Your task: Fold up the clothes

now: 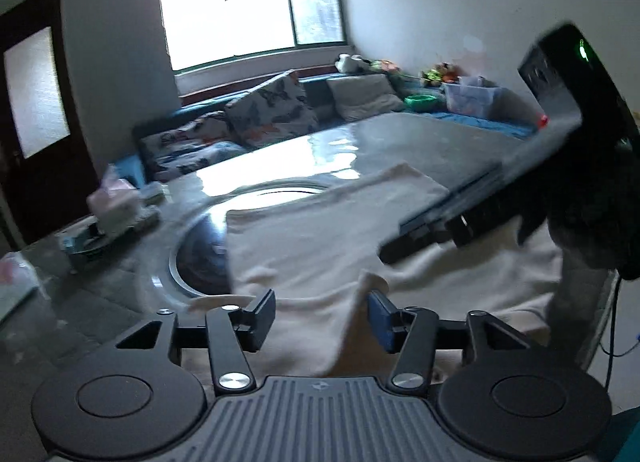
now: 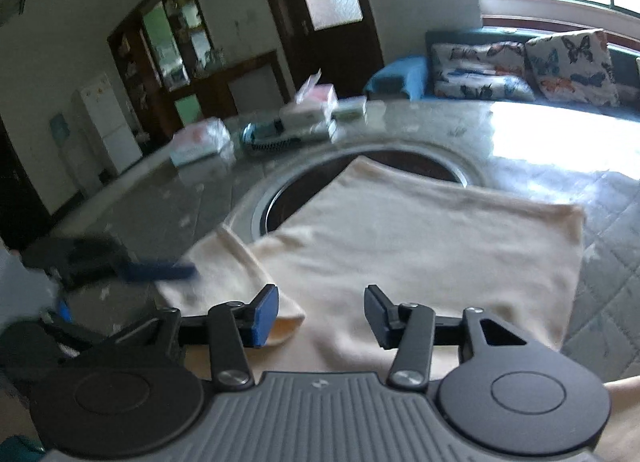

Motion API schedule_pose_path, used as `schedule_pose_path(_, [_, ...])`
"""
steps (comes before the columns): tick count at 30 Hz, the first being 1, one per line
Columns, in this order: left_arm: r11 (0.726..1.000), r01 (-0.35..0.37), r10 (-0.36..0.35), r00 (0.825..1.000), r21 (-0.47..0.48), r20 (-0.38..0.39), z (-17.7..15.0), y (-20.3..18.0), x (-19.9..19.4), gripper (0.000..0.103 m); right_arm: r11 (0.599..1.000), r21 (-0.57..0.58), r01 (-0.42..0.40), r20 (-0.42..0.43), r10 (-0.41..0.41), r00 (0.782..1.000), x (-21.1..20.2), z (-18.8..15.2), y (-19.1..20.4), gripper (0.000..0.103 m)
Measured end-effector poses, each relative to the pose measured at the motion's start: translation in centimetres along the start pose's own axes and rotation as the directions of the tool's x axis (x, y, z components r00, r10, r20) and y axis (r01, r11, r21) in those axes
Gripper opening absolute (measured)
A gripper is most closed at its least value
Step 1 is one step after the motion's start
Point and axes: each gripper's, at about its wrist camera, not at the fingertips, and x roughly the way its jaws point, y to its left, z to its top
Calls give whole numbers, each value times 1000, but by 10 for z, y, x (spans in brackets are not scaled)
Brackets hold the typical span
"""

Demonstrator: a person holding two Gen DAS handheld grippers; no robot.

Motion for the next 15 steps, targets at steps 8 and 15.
schedule_pose_path(8, [992, -125, 123, 991, -31, -45, -15, 29, -10, 88, 998, -58, -13, -87, 8, 996, 35, -4, 18, 38])
schedule_pose_path(15, [982, -177, 170, 980, -62, -101, -27, 36, -6, 96, 989, -146, 21, -83, -34, 996, 37, -11, 36, 7])
